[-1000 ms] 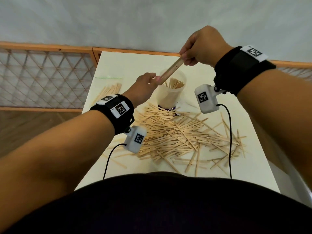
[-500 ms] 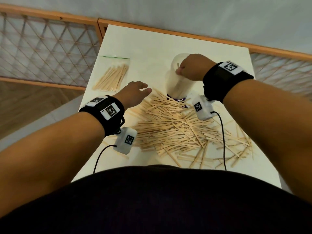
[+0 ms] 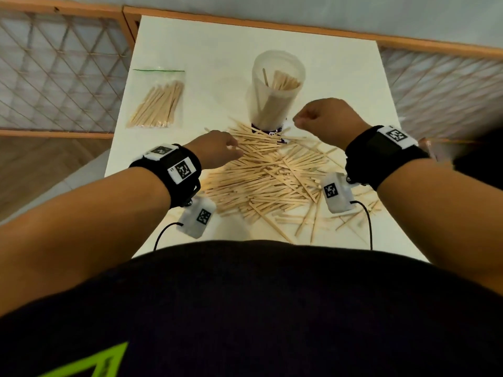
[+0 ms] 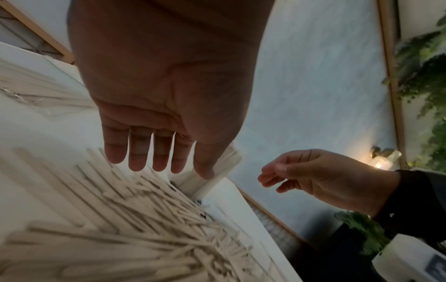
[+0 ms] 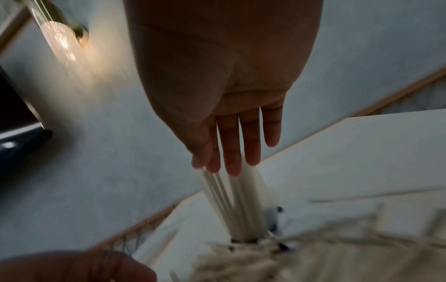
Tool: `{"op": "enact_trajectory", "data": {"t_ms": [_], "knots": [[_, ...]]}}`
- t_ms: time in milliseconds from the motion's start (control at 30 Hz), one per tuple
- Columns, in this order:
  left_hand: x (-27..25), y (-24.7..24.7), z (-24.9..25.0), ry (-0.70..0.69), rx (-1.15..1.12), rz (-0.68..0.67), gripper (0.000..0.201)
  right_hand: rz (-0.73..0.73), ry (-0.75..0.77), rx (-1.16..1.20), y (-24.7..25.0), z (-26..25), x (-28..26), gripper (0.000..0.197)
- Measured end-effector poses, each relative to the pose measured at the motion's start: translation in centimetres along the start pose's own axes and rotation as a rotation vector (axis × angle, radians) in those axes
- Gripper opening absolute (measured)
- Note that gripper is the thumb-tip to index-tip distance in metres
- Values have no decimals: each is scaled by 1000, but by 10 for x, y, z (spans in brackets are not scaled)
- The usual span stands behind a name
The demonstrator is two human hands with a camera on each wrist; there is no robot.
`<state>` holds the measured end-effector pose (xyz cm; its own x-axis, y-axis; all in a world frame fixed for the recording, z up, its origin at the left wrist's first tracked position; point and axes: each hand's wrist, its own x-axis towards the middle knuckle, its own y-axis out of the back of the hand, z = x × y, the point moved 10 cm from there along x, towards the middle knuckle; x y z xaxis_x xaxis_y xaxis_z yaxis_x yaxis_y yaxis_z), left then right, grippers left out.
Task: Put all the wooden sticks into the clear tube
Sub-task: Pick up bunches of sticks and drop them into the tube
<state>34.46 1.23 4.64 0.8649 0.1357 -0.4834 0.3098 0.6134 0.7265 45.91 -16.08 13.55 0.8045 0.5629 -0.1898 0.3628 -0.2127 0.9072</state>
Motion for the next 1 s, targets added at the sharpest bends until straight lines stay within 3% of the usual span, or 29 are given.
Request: {"op": "enact_trajectory", "data": {"t_ms": [100,167,333,400,533,633,700,800,1000], "knots": [[-3,-25,-3,1,192,-84,68,-240,-37,-129,-49,31,-29,33],[-6,-41,-5,-10,304,-109,81,-324,-100,-197,-73,55,-47,42],[-15,-73,-17,11,438,-104,106,-287,-281,-157,-110,101,-79,72],[-18,-80,-19,4,449,-62,103,-250,-280,-171,-121,105,-85,82],[-17,-82,-22,-17,448,26,74,-201,-250,-204,-135,105,-86,94],[-16,-79,-20,-28,430,52,58,-150,-233,-228,-138,108,-81,81],[-14,-73,-17,-42,413,105,42,-100,-210,-253,-134,110,-76,60],[-11,-71,-17,-45,422,138,33,-77,-142,-342,-129,110,-67,32],[-9,-65,-15,-30,421,143,28,-51,-92,-257,-125,117,-55,26]]}}
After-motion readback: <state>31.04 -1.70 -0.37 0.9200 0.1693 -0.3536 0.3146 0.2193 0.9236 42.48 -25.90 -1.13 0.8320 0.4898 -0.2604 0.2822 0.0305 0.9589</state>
